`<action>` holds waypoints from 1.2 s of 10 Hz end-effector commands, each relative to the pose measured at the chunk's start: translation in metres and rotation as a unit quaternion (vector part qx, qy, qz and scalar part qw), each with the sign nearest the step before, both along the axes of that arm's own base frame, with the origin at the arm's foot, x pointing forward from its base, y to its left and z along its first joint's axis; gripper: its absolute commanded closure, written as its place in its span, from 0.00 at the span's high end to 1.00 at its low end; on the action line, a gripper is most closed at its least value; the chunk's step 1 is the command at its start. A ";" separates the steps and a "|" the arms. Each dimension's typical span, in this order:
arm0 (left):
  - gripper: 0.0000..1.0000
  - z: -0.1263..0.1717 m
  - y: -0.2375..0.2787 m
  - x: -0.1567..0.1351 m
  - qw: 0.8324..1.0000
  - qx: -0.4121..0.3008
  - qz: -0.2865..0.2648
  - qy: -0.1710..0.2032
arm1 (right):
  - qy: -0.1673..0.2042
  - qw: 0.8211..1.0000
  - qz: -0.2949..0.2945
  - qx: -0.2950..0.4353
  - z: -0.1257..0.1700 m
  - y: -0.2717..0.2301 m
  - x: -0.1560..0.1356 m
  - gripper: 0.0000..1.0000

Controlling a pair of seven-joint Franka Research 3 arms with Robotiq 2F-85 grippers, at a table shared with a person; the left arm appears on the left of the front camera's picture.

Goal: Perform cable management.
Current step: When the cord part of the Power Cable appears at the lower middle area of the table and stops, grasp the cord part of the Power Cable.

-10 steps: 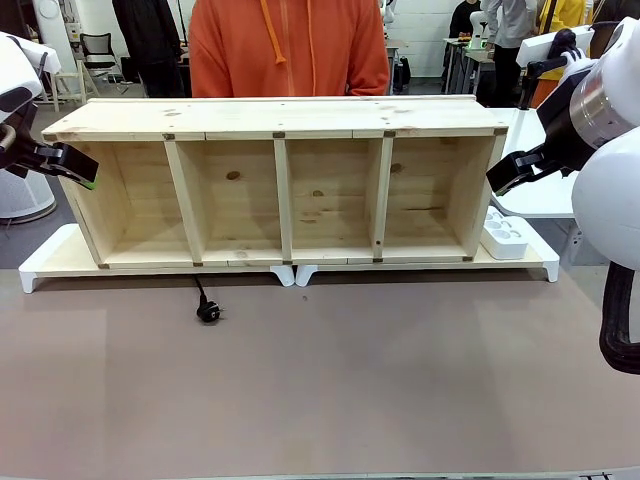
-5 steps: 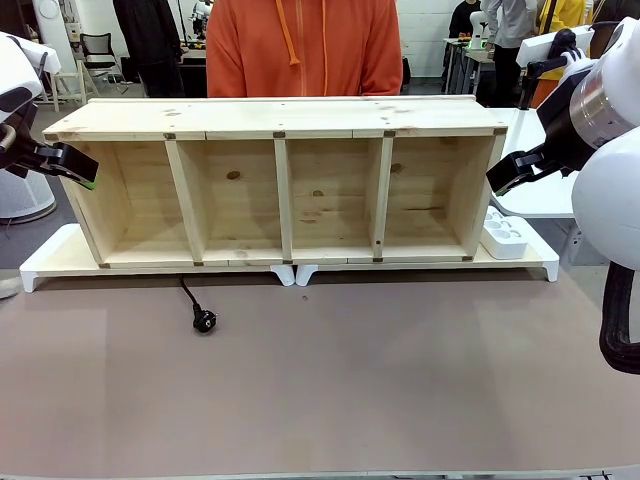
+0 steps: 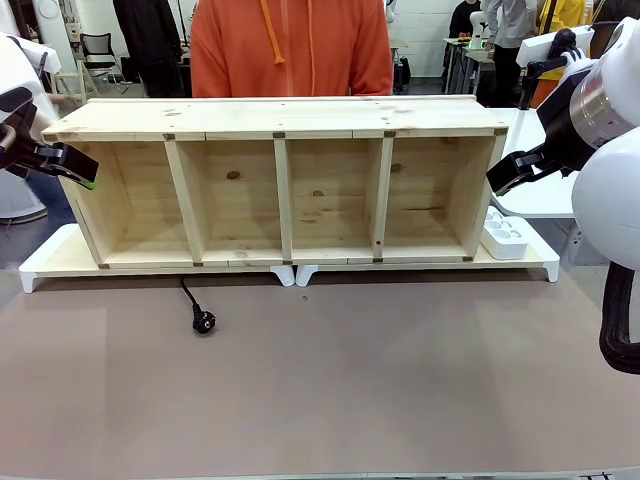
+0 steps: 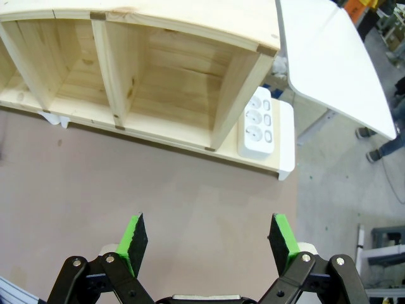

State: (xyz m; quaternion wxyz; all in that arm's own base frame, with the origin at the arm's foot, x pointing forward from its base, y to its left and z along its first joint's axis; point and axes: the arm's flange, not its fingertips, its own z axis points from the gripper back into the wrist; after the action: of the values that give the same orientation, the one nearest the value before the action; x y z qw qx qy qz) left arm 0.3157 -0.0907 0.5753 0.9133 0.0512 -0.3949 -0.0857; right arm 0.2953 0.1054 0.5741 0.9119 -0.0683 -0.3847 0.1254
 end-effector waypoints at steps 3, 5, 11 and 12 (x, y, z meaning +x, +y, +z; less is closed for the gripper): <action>1.00 -0.001 -0.001 0.000 1.000 0.000 0.001 0.001 | 0.025 0.998 0.052 -0.019 0.000 0.028 0.018 1.00; 1.00 -0.001 -0.001 0.000 1.000 0.000 0.001 0.001 | 0.051 0.993 0.109 -0.019 0.002 0.064 0.037 1.00; 1.00 -0.001 -0.001 0.000 1.000 0.000 0.001 0.001 | 0.143 0.962 0.234 -0.009 -0.013 0.177 0.089 1.00; 1.00 -0.001 -0.001 0.000 1.000 0.000 0.001 0.001 | 0.157 0.955 0.251 -0.001 -0.020 0.197 0.098 1.00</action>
State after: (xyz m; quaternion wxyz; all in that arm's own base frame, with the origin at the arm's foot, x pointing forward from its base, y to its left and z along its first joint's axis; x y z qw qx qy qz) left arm 0.3159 -0.0914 0.5748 0.9135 0.0516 -0.3942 -0.0865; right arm 0.3806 0.2922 0.5505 0.9019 0.0329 -0.2635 0.3408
